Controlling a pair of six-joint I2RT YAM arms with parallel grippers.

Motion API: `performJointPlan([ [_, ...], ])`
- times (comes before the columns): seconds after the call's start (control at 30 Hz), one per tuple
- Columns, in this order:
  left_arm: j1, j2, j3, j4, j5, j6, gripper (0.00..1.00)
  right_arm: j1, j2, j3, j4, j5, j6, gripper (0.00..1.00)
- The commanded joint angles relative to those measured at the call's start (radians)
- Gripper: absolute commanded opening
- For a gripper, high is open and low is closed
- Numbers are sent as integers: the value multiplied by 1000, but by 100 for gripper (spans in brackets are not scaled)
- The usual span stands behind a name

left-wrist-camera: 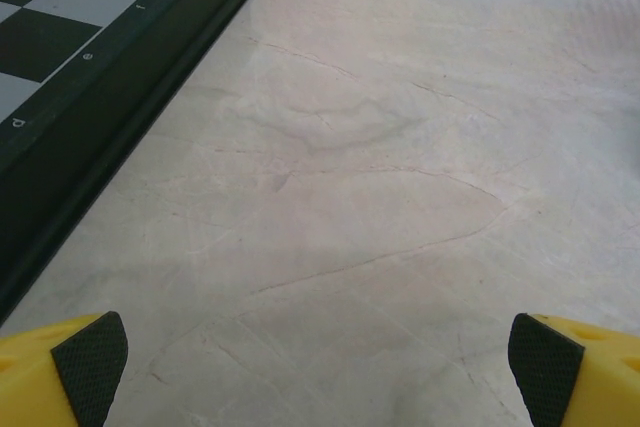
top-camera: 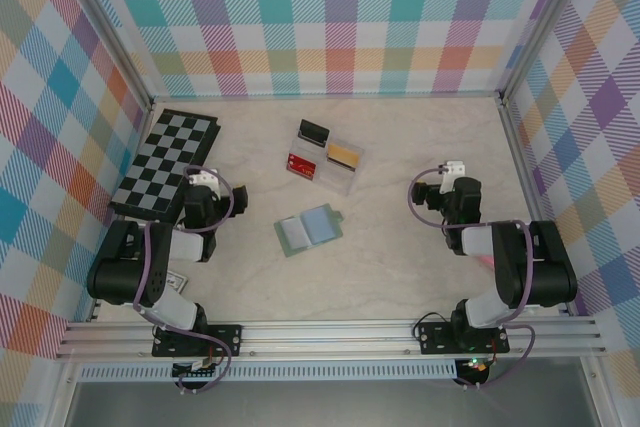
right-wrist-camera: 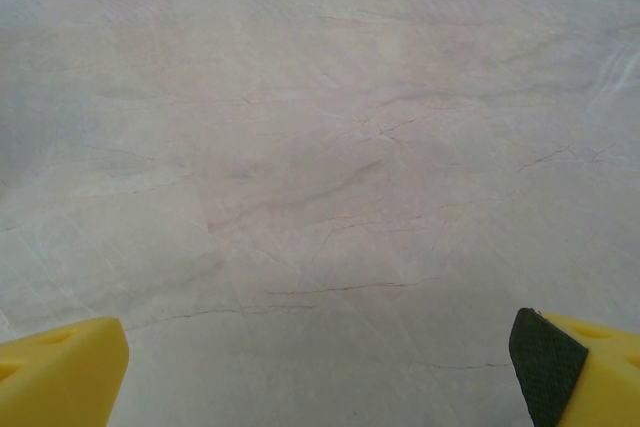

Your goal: Take the credit cards out of the card holder

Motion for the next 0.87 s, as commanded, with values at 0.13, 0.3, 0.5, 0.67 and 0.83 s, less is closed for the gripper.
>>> performJointPlan([
  [0.13,5,1,37,-5,-35,-2,100,-15,7,26,19,-10,29,100],
  [0.3,1,4,58,-40,24,26,100,-15,8,26,19,-12,29,100],
  [0.5,1,5,62,-47,24,25,100,-15,8,26,18,-12,29,100],
  [0.67,1,7,66,-51,24,24,100,-16,7,27,18,-13,29,100],
  [0.83,1,7,62,-47,25,27,100,-15,7,26,19,-13,29,100],
])
